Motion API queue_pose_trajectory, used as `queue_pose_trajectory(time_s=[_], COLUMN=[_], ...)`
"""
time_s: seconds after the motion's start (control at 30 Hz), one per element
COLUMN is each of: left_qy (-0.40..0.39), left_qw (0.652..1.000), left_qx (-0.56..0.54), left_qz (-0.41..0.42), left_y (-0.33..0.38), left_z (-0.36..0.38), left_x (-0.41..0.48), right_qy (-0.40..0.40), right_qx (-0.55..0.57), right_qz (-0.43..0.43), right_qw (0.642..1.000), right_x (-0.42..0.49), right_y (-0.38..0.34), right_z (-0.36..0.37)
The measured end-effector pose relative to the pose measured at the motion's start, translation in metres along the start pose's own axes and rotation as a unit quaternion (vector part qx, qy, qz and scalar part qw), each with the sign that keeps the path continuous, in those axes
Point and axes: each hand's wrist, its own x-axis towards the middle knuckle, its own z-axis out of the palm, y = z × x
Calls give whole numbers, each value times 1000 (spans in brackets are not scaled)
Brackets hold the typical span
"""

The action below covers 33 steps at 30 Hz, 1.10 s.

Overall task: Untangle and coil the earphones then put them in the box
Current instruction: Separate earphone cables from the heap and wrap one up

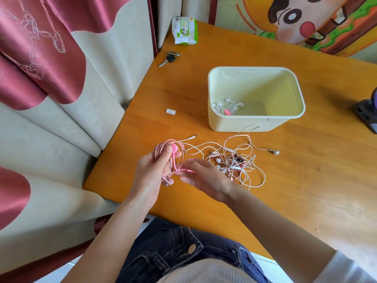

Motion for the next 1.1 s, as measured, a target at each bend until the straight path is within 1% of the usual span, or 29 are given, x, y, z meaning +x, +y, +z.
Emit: queue_pose_trajectory(time_s=[0.1,0.2,0.27,0.33,0.37,0.43,0.5,0.53,0.6,0.7,0.77,0.9,0.97,1.1], left_qy=[6,46,70,90,102,111,86,60,-10,-110,-152,-184,-193,-184], left_qw=[1000,999,997,995,994,993,996,998,999,990,984,979,977,978], left_qx=[3,14,21,21,16,5,10,20,48,73,69,46,43,59], left_qz=[9,-4,-13,-22,-26,-27,-19,-12,-5,-39,-63,-75,-78,-79], left_y=[-2,-8,-12,-16,-17,-18,-16,-15,-13,-13,-14,-11,-10,-7], left_z=[-7,-16,-23,-30,-34,-39,-39,-37,-29,-14,-7,-3,-4,-2], left_x=[1,3,5,7,9,13,15,16,14,10,8,5,3,0], right_qy=[56,125,156,169,165,130,86,70,48,16,11,16,12,8], right_qx=[-55,-139,-222,-320,-367,-444,-485,-497,-519,-556,-563,-559,-556,-551], right_qz=[-41,-111,-168,-217,-239,-277,-304,-316,-347,-388,-399,-421,-428,-421], right_qw=[996,976,948,906,884,842,816,805,780,735,724,714,713,720], right_x=[4,6,4,1,-1,-6,-11,-13,-17,-20,-20,-20,-22,-21], right_y=[3,3,3,3,3,1,0,-2,-5,-9,-11,-13,-13,-8], right_z=[-2,-8,-11,-14,-16,-18,-19,-18,-16,-12,-11,-12,-12,-9])
